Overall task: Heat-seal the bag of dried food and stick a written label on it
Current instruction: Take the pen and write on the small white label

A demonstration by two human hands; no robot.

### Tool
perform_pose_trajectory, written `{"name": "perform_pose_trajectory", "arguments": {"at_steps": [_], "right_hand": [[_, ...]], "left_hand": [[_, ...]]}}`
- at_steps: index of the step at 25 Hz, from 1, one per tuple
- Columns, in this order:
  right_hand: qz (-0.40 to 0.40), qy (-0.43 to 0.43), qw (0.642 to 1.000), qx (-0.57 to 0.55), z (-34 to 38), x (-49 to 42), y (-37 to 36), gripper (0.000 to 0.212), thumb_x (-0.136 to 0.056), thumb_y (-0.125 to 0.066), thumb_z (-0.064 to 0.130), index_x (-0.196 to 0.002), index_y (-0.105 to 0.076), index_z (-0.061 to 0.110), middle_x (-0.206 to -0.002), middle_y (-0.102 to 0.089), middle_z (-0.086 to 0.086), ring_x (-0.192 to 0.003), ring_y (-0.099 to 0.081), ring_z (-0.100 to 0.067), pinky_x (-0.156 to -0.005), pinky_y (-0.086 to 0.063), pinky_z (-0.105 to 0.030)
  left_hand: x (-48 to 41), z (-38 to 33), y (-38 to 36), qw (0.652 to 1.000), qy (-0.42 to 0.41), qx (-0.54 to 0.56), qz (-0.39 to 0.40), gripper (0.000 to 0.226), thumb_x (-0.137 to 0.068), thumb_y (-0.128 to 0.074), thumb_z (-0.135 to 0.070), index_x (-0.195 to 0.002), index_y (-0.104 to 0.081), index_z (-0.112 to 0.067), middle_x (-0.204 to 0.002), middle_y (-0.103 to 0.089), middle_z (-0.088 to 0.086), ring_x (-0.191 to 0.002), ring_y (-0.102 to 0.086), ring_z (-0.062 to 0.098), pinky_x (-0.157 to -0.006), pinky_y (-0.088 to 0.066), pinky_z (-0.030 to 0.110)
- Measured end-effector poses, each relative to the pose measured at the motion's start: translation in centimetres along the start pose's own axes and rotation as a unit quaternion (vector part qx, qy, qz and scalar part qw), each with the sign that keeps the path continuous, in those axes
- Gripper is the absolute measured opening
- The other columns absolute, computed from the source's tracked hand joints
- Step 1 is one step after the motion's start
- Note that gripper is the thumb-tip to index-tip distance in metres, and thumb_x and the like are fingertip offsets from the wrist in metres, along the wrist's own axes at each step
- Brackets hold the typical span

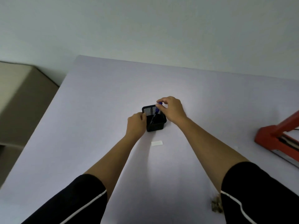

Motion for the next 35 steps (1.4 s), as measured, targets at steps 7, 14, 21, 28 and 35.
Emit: {"name": "perform_pose_trajectory", "arguments": {"at_steps": [7,14,21,28,35], "right_hand": [[-0.018,0.032,0.994,-0.099,1.6,0.5,1.5,0.013,-0.086,-0.065,0.023,-0.092,-0.071,0.014,-0.092,-0.073,0.000,-0.090,-0.064,-0.006,-0.085,-0.043,-0.016],[-0.139,0.048,0.977,-0.157,3.2,2.4,8.8,0.013,-0.087,-0.064,0.024,-0.093,-0.071,0.014,-0.079,-0.067,0.010,-0.072,-0.061,0.004,-0.073,-0.044,-0.007],[-0.166,0.046,0.964,-0.204,5.4,5.2,12.6,0.009,-0.087,-0.063,0.030,-0.087,-0.069,0.023,-0.082,-0.069,0.002,-0.074,-0.061,-0.007,-0.069,-0.044,-0.008],[-0.171,0.013,0.955,-0.244,5.6,8.6,13.1,0.029,-0.088,-0.055,0.046,-0.076,-0.061,0.020,-0.071,-0.063,0.002,-0.061,-0.054,-0.012,-0.065,-0.047,-0.029],[-0.234,-0.034,0.938,-0.254,5.6,10.7,12.6,0.049,-0.095,-0.046,0.030,-0.051,-0.046,0.008,-0.049,-0.051,-0.001,-0.042,-0.049,-0.006,-0.046,-0.041,-0.014]], "left_hand": [[0.3,-0.1,0.2,0.999,0.010,0.033,0.018,0.041,-0.098,-0.034,-0.020,-0.059,-0.042,-0.010,-0.067,-0.055,0.017,-0.067,-0.049,0.030,-0.064,-0.039,0.037],[2.6,-1.7,3.7,0.992,-0.087,0.081,-0.052,0.022,-0.097,-0.044,-0.026,-0.104,-0.063,-0.017,-0.085,-0.064,0.000,-0.078,-0.053,0.014,-0.075,-0.038,0.023],[5.5,-4.8,4.1,0.980,-0.147,0.135,-0.002,0.015,-0.087,-0.064,-0.026,-0.100,-0.069,-0.023,-0.084,-0.071,-0.005,-0.080,-0.065,0.010,-0.071,-0.049,0.015],[9.4,-8.3,3.4,0.965,-0.231,0.119,-0.025,0.012,-0.090,-0.058,-0.015,-0.092,-0.068,-0.009,-0.076,-0.068,0.004,-0.069,-0.060,0.013,-0.062,-0.044,0.014],[12.0,-10.5,1.1,0.953,-0.289,0.087,-0.017,0.019,-0.090,-0.059,-0.027,-0.093,-0.067,-0.009,-0.072,-0.064,-0.001,-0.064,-0.058,0.012,-0.062,-0.045,0.023]]}}
Point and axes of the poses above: each hand's wrist, its own x-axis away from the middle knuckle, its own y-axis out of the back of the hand, z = x × y, the point moved 2 cm from there along -x, towards the middle knuckle
